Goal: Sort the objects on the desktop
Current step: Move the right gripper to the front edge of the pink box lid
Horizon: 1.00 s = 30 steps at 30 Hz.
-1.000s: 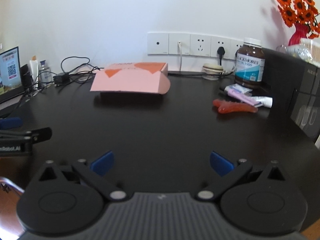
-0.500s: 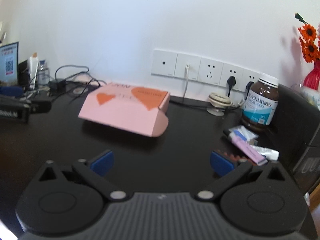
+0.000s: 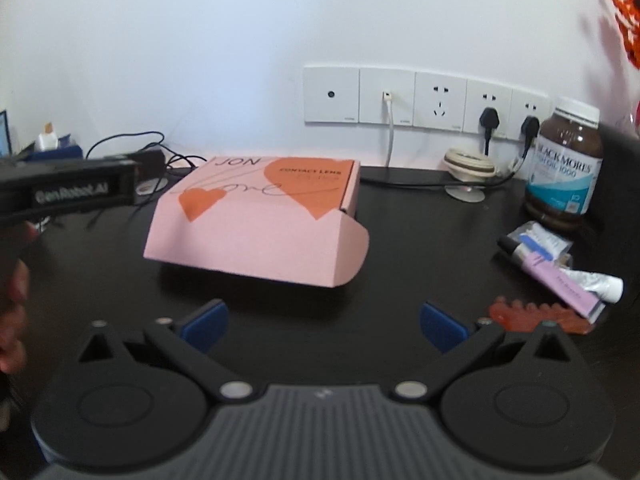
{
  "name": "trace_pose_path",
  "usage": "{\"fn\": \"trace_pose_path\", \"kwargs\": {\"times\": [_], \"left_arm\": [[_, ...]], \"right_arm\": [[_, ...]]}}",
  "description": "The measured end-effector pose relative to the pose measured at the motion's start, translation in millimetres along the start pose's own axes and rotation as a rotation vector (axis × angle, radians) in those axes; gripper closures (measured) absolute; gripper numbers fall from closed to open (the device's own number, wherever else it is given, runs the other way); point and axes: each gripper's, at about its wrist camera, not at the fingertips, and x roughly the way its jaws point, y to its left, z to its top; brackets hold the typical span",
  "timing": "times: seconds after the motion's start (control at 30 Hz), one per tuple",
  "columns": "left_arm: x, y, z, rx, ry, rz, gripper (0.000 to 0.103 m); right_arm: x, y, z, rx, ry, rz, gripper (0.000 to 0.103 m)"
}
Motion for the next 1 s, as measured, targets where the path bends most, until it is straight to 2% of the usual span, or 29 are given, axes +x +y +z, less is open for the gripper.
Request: {"fn": "trace_pose_path", "kwargs": {"times": [0.13, 0.27, 0.37, 0.7, 0.87, 1.0], "left_arm": [[3.1, 13.3, -9.8, -0.025, -0.024, -0.001, 0.000], [2.8, 27.3, -9.3, -0.062, -0.074, 0.099, 0.000], [4.7, 32.6, -9.1, -0.070, -0.084, 0.135, 0.000], [5.1, 36.7, -9.2, -0.115, -0.073, 0.155, 0.000], [9.4, 43.0, -9.1, -0.161, -0.038, 0.140, 0.000], [8.3, 47.5, -8.5, -0.180, -0.043, 0.154, 0.000]], "right_arm": [[9.5, 2.6, 2.9, -0.043, -0.002, -0.026, 0.001], [25.1, 11.1, 6.9, -0.069, 0.026, -0.029, 0.001], [37.0, 21.8, 12.3, -0.072, 0.042, -0.009, 0.001], [67.8, 40.9, 16.6, -0.085, 0.090, -0.011, 0.001], [71.9, 42.7, 19.0, -0.101, 0.080, -0.032, 0.001], [75.3, 42.7, 19.5, -0.106, 0.087, -0.039, 0.001]]}}
